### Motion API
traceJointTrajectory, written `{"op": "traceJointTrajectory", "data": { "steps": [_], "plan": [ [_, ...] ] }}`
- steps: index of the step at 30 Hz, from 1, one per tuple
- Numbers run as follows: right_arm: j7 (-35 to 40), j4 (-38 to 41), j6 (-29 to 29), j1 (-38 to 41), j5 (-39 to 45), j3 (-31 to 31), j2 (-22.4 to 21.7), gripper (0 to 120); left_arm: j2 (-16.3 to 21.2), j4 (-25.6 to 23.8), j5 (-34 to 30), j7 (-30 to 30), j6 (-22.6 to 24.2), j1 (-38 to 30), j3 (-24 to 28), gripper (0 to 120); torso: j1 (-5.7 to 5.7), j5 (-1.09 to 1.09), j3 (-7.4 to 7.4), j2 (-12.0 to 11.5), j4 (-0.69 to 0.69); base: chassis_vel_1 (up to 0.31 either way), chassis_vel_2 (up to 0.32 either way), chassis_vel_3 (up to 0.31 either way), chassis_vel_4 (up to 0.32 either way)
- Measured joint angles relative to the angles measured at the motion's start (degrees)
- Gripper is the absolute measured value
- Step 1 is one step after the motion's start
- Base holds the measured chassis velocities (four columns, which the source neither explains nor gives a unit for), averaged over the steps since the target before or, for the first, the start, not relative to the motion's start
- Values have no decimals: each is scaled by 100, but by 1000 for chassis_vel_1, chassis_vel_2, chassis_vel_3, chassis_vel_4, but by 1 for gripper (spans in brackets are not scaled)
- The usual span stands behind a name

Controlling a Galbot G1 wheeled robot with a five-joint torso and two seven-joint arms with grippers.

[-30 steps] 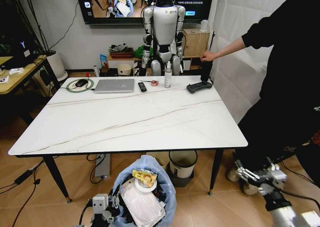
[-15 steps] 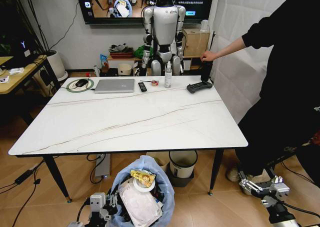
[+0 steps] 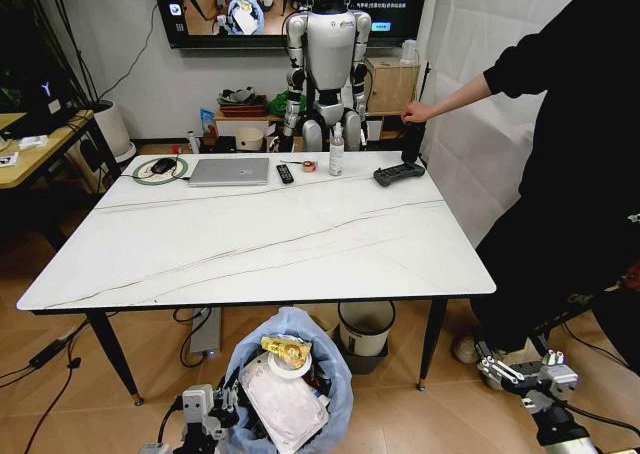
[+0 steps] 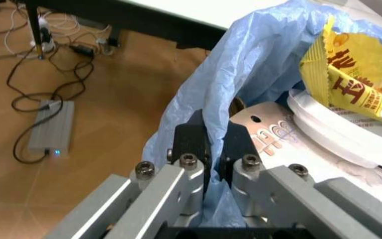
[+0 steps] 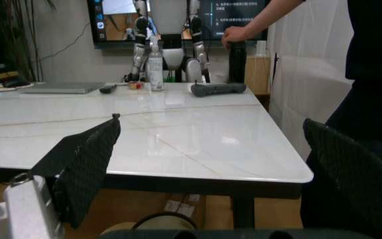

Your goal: Pick up the trash bin and place the trash from the table into it.

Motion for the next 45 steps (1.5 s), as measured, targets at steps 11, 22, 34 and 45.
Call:
{"op": "traceJointTrajectory", "data": {
  "steps": [11, 22, 34, 45],
  "plan": [
    [8, 5, -8, 2, 4, -5, -5, 100, -318, 237, 68, 26, -156, 71, -7, 0, -181, 0, -215, -394, 0, 0, 0, 0, 0],
    [12, 7, -11, 3, 7, -8, -7, 100, -374, 302, 186, 42, -206, 83, -48, 0, -355, 0, -419, -772, 0, 0, 0, 0, 0],
    [14, 8, -12, 3, 11, -8, -8, 100, -436, 375, 319, 91, -243, 80, -43, 0, -535, 0, -638, -1173, 0, 0, 0, 0, 0],
    [14, 8, -12, 3, 12, -8, -8, 100, -448, 416, 308, 95, -242, 41, -120, 0, -685, 0, -827, -1510, 0, 0, 0, 0, 0]
  ]
}}
